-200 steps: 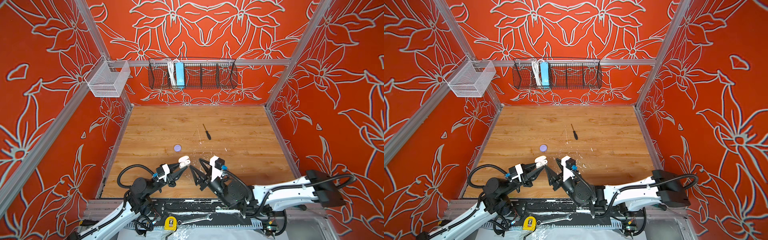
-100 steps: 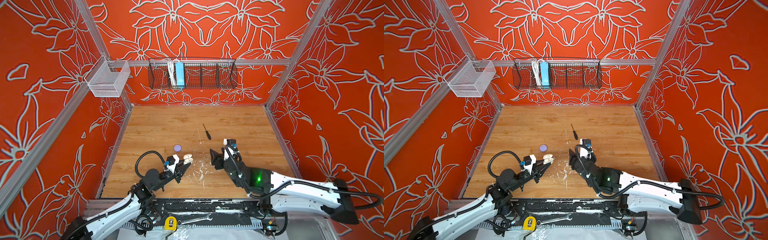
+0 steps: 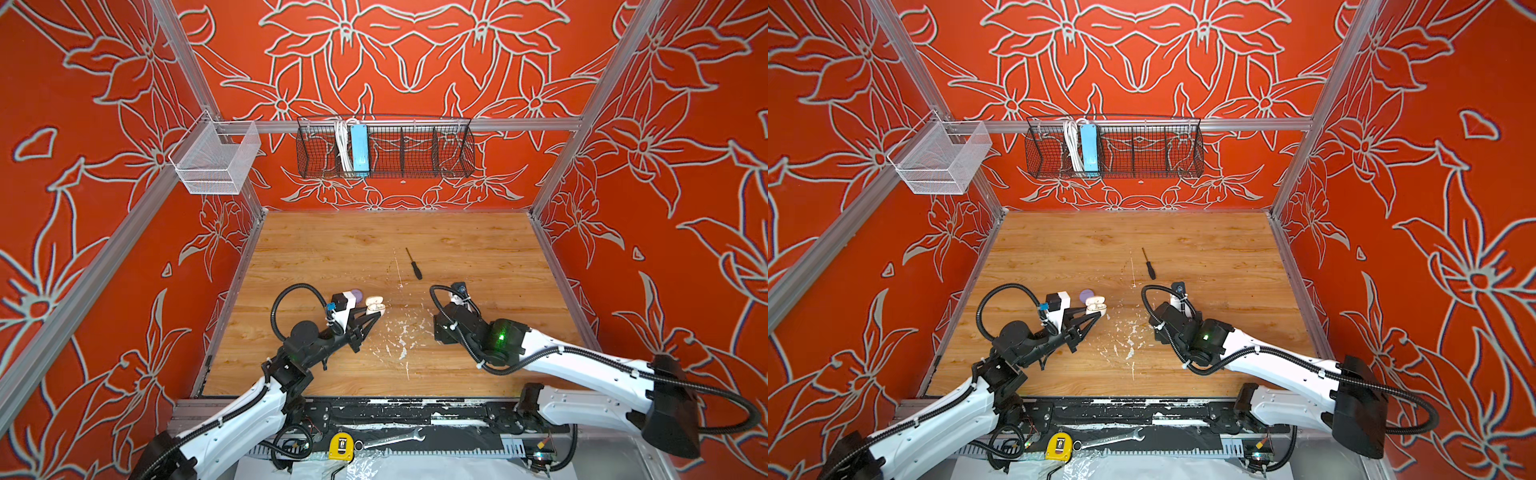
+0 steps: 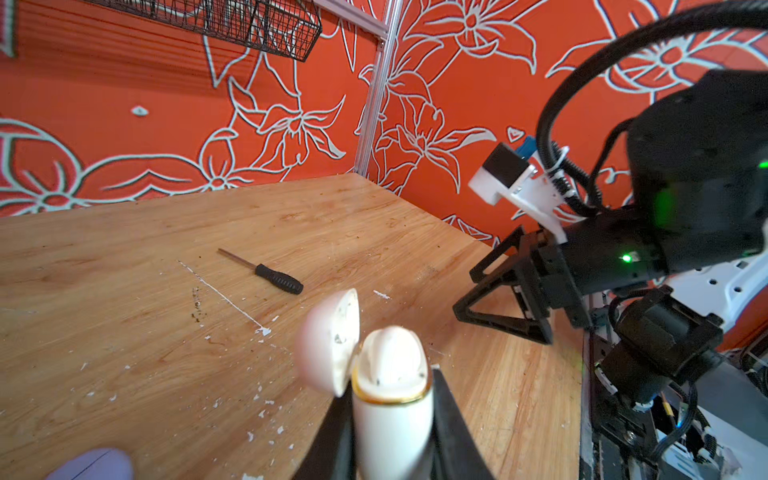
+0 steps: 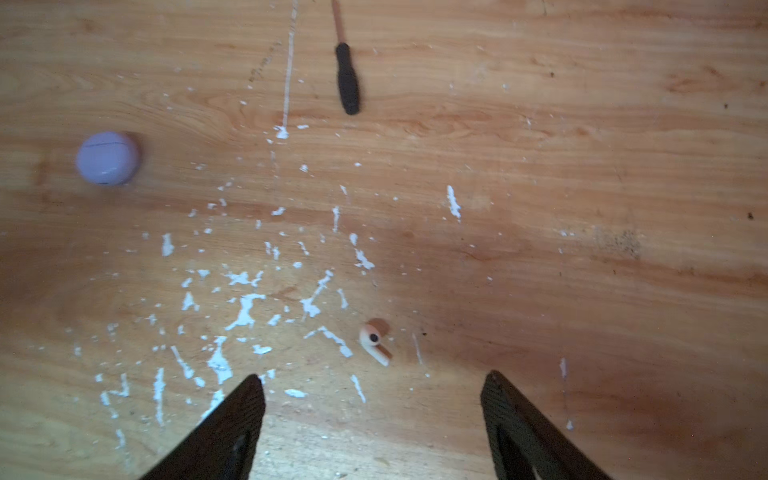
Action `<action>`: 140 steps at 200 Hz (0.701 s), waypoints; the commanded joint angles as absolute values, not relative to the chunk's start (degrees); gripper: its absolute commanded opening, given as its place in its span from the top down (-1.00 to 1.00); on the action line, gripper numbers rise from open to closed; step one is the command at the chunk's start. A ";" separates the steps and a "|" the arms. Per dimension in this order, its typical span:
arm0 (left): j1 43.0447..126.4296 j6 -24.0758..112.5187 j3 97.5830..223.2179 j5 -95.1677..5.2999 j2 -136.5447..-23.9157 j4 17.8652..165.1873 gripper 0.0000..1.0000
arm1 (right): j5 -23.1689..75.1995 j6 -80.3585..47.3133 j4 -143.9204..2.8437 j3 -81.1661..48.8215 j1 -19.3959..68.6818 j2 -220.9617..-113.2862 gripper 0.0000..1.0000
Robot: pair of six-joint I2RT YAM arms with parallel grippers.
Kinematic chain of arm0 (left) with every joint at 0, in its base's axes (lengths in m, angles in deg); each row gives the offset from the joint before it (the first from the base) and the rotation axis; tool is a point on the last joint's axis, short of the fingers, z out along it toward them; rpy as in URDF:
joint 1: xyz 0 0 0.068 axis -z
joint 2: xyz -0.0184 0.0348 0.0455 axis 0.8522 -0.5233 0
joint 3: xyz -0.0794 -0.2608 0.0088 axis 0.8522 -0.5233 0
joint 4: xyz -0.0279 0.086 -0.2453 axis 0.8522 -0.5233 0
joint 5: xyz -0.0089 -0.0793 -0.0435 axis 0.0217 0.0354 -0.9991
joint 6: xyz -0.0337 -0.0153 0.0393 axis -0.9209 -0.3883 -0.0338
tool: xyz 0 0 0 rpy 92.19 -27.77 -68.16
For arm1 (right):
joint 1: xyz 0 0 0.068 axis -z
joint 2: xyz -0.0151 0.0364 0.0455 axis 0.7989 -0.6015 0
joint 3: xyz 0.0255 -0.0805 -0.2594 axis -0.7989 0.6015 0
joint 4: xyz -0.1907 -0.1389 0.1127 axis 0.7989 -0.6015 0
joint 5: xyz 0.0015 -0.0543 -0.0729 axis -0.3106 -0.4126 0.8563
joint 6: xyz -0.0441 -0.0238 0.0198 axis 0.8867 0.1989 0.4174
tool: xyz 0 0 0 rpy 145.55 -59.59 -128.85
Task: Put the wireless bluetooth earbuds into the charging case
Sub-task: 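Lower the open right gripper around the white earbud on the table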
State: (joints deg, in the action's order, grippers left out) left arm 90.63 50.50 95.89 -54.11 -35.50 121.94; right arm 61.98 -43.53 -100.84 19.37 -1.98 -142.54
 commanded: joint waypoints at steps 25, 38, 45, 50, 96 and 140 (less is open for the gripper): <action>90.26 50.81 95.69 -53.97 -35.75 123.50 1.00 | 50.68 -42.47 -97.50 22.74 3.17 -143.36 -0.76; 90.26 50.81 95.99 -55.14 -36.51 123.97 1.00 | 49.30 -41.85 -97.29 22.66 3.28 -145.10 -0.78; 90.26 51.04 96.20 -55.62 -36.65 123.96 1.00 | 48.84 -41.74 -96.96 22.82 3.26 -146.08 -0.80; 90.29 51.28 96.22 -55.75 -36.67 123.82 1.00 | 48.66 -41.77 -96.61 23.08 3.28 -146.72 -0.81; 90.32 51.30 96.14 -55.27 -36.23 123.51 1.00 | 46.15 -41.49 -92.89 22.63 3.71 -154.75 -0.82; 90.35 51.15 96.24 -55.59 -36.02 123.34 1.00 | 45.36 -40.99 -91.66 20.65 3.71 -161.43 -0.77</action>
State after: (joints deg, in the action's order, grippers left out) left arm 90.63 50.92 95.25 -54.81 -36.72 121.70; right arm 46.55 -41.06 -93.08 22.38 3.55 -159.57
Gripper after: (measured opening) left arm 0.244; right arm 0.897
